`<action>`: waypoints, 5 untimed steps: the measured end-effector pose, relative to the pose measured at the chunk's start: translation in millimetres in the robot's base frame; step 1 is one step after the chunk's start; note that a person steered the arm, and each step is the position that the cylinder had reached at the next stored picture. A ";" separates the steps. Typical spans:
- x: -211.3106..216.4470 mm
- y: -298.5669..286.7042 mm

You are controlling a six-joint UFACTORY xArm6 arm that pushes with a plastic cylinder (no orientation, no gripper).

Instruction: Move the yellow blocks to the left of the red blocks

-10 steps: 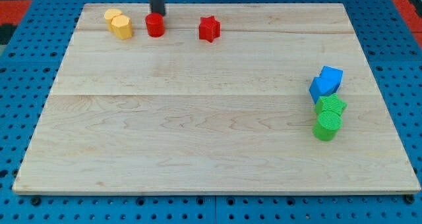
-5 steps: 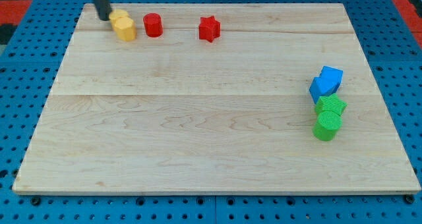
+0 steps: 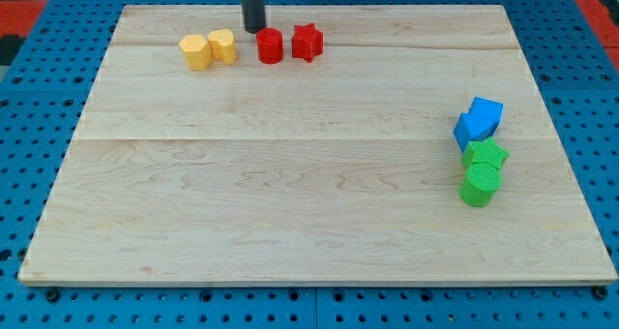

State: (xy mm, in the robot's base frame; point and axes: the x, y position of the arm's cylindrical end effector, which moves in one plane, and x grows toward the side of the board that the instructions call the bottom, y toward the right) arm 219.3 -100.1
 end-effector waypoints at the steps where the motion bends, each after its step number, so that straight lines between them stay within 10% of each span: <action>1: -23.8 -80.7; 3: 47.5 -194.7; 5: 76.6 -76.8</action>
